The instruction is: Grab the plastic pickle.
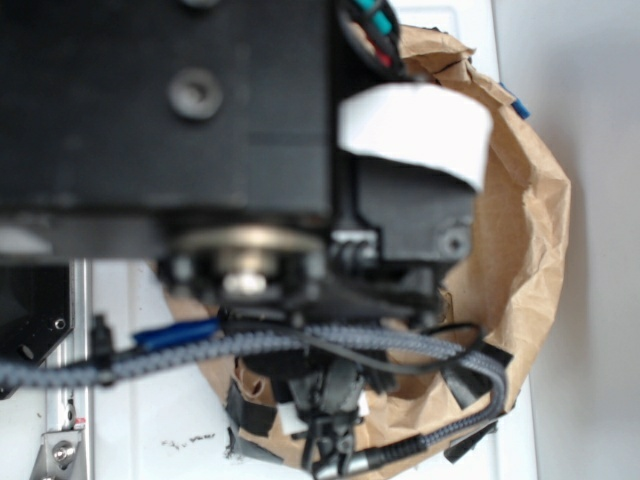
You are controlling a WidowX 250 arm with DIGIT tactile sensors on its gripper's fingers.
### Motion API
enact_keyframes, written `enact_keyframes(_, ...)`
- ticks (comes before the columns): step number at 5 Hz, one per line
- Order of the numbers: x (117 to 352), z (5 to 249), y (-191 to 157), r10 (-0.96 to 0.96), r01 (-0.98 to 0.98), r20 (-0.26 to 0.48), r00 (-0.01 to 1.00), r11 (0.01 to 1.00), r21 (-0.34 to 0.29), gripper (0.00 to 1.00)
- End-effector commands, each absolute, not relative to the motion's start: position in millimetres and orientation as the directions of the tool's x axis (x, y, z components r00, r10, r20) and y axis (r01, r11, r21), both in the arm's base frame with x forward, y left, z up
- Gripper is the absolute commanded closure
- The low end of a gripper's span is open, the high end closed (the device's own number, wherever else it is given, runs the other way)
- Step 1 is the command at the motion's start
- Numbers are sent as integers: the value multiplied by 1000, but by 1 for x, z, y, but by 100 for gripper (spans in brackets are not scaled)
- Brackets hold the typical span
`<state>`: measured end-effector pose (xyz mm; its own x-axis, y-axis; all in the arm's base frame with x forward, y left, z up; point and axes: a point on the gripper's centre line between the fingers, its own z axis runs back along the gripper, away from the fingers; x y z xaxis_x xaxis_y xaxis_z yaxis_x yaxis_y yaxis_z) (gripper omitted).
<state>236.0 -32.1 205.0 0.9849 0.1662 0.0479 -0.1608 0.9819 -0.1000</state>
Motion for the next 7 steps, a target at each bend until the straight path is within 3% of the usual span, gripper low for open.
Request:
enact_keyframes(1,246,170,-15,114,-117,107,988,993,20,0)
enact_keyframes(2,242,120,9,107,-110,110,988,994,23,0)
enact_keyframes(3,243,76,15,95,-94,56,994,995,-25,0)
enact_keyframes(4,230,55,0,-19,19,-20,1000,1000,-15,0)
enact_keyframes(6,214,45,-19,-121,104,-118,986,984,-145,0)
enact_keyframes(7,208,42,-20,-137,119,-122,983,983,-140,0)
